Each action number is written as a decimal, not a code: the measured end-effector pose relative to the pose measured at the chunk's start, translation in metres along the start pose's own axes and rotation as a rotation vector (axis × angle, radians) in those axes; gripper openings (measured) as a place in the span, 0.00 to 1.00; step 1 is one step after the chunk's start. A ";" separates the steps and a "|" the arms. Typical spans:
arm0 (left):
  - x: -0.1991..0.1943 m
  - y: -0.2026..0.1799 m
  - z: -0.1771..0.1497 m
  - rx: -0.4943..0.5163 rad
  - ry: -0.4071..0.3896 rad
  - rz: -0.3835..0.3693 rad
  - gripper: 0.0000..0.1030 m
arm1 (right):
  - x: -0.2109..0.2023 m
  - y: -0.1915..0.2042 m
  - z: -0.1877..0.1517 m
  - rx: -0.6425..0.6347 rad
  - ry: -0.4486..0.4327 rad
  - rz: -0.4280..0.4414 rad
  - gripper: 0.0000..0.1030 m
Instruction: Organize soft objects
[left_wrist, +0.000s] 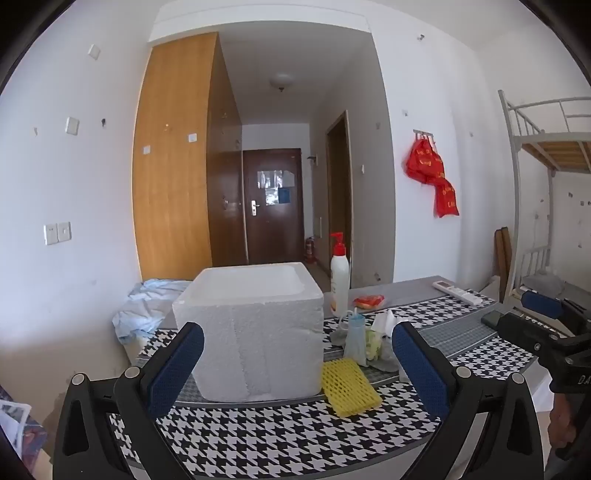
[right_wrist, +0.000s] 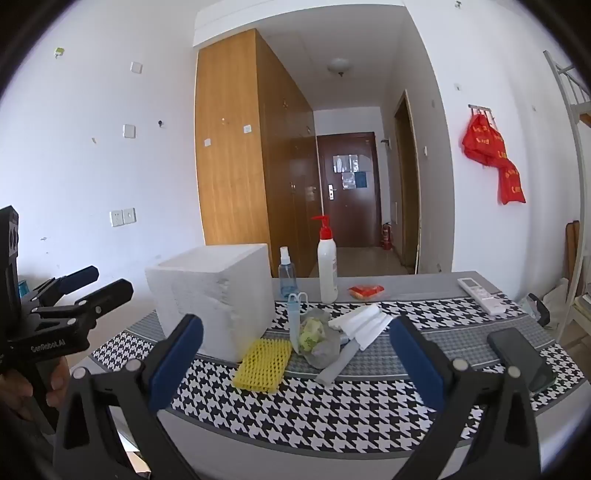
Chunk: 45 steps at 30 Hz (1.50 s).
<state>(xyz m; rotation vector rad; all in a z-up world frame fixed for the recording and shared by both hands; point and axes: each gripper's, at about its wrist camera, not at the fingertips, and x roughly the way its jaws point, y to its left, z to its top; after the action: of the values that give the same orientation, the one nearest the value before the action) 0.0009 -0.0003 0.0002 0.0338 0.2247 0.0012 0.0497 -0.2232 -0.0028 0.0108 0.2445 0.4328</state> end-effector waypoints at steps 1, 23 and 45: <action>0.000 0.000 0.000 0.003 0.001 -0.004 0.99 | 0.000 0.000 0.000 -0.001 0.000 0.000 0.99; 0.005 -0.003 -0.001 0.026 -0.007 -0.017 0.99 | 0.002 -0.005 0.002 0.015 0.012 -0.021 0.99; 0.008 0.002 -0.002 0.016 -0.003 -0.001 0.99 | 0.002 -0.009 0.001 0.022 0.010 -0.026 0.99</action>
<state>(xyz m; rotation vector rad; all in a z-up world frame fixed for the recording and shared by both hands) 0.0085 0.0014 -0.0039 0.0494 0.2215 -0.0012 0.0549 -0.2306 -0.0030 0.0273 0.2592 0.4045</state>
